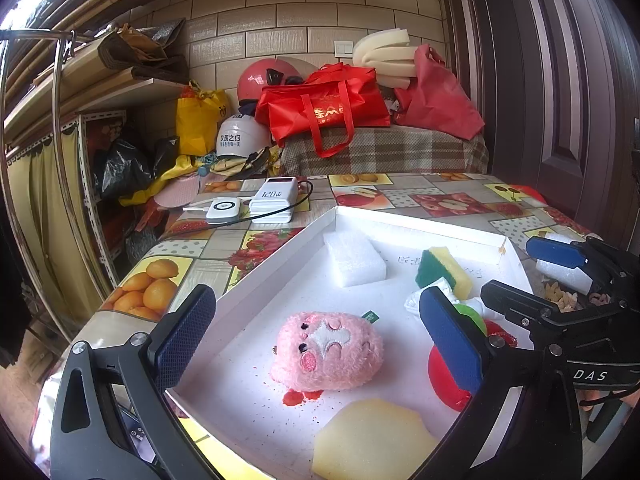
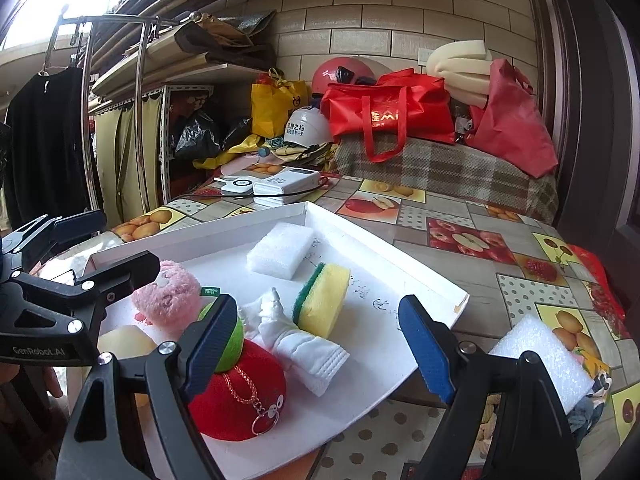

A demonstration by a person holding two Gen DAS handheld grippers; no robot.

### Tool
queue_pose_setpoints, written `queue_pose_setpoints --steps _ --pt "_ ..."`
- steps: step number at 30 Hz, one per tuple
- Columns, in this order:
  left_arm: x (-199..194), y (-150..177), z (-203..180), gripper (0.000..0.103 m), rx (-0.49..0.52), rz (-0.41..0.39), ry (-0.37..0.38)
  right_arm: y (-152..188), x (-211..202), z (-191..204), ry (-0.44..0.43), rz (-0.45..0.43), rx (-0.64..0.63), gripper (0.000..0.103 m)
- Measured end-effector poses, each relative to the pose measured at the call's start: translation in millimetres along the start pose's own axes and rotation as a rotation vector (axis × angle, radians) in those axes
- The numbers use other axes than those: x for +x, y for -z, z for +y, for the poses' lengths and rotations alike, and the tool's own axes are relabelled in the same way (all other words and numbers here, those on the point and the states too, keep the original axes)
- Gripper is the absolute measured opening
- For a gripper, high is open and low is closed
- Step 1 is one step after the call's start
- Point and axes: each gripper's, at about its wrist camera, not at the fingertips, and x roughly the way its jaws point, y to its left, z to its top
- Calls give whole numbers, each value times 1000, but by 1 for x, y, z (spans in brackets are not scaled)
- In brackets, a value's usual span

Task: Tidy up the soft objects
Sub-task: 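Lift both open grippers out of the tray toward the remaining items, then grasp the white foam block with the left gripper while the right reaches for the dark hair ties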

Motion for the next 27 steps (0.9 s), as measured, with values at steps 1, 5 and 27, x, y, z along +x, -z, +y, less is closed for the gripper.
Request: queue_pose_setpoints --steps 1,5,27 --pt "0 0 0 103 0 0 0 0 0 -1 0 -1 4 83" --pt "0 0 0 103 0 0 0 1 -3 -3 1 -4 16 83" --pt "-17 -2 -6 103 3 -87 28 50 -150 -102 219 -275 240 90"
